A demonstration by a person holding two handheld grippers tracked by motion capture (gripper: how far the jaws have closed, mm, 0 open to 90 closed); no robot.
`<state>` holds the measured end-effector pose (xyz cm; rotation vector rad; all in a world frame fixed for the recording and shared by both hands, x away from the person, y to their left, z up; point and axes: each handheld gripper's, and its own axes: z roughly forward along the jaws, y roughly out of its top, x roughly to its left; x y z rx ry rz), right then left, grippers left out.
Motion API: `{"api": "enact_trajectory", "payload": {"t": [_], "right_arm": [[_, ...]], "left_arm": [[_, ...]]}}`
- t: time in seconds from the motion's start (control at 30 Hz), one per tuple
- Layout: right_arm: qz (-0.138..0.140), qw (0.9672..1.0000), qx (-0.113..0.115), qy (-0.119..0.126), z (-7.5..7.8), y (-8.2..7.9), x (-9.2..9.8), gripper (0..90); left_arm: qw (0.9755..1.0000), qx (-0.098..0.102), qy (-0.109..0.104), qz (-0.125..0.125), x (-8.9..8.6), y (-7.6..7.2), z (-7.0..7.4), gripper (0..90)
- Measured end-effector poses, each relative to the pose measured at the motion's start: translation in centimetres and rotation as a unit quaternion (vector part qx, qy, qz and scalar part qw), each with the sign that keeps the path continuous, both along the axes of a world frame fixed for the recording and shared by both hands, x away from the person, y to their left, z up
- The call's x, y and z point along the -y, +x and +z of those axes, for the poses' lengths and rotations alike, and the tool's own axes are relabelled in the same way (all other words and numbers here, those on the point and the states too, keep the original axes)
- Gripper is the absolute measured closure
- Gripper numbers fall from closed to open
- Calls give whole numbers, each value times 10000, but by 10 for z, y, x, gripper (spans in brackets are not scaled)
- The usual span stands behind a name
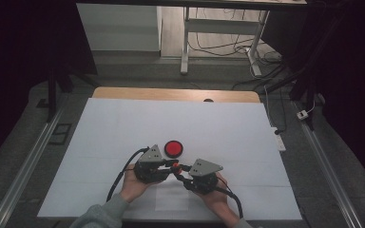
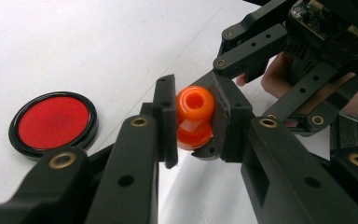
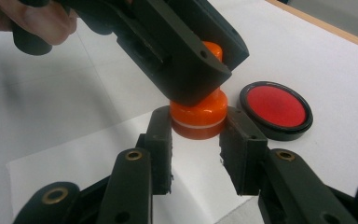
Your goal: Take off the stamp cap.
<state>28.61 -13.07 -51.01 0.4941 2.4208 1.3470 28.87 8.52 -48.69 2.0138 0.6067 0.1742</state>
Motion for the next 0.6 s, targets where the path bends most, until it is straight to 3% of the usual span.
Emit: {"api": "enact_trajectory", "payload": {"t": [0.6], "right_arm": [[-19,9998,-80,168,1,0,1,645]], "left_arm": [[9999,10,-116,30,-1,-1,1,732]]}}
